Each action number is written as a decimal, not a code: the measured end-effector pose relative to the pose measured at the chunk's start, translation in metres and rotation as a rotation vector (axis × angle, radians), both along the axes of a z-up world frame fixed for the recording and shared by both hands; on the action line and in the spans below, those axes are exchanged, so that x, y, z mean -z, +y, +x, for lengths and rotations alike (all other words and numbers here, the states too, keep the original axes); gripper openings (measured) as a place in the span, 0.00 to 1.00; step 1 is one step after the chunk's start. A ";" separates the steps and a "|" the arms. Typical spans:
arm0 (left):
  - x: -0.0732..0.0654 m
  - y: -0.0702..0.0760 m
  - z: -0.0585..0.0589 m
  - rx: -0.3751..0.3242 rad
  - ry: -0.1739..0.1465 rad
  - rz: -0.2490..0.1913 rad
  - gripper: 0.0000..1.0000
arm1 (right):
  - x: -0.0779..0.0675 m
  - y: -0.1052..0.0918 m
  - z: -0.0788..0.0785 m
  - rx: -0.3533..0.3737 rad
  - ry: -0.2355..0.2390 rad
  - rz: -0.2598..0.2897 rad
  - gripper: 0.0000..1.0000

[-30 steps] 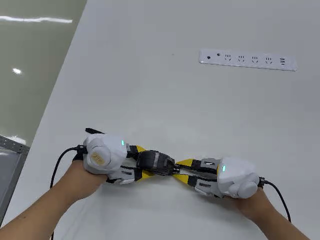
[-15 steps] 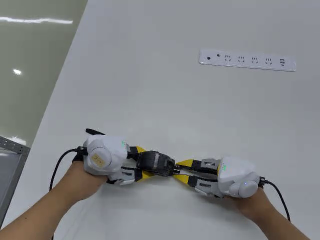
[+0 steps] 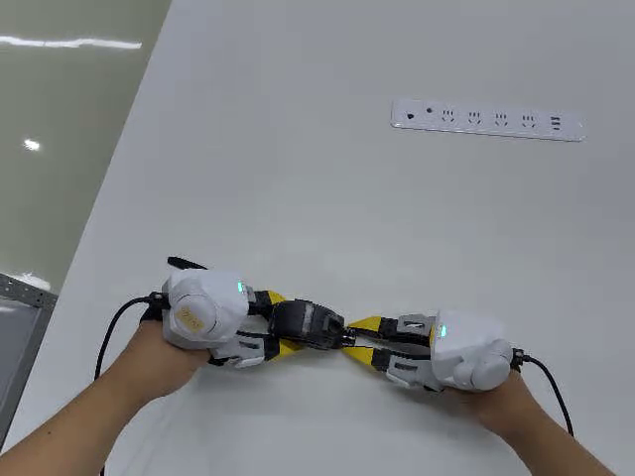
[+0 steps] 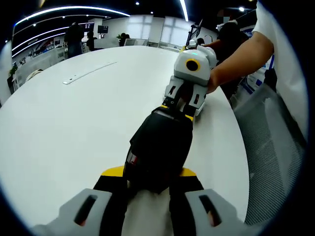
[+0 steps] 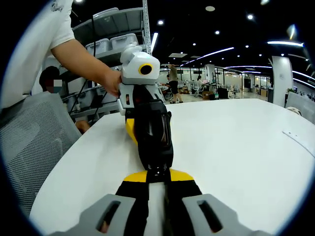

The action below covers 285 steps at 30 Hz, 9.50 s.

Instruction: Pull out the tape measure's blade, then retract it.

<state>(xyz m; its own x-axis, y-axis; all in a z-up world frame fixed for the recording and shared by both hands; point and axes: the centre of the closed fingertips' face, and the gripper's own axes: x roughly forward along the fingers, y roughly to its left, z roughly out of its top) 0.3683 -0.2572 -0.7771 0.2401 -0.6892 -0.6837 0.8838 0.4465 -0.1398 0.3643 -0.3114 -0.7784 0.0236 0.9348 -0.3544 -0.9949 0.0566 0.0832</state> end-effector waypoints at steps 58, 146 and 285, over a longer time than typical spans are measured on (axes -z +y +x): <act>0.001 -0.001 -0.001 -0.002 0.002 0.000 0.29 | -0.002 -0.043 0.001 0.042 0.010 -0.003 0.11; 0.001 -0.001 0.000 -0.011 0.007 0.008 0.29 | -0.002 -0.121 0.003 0.144 0.073 0.007 0.11; 0.002 -0.003 0.000 -0.016 0.013 0.035 0.29 | -0.003 -0.238 0.000 0.311 0.126 -0.001 0.09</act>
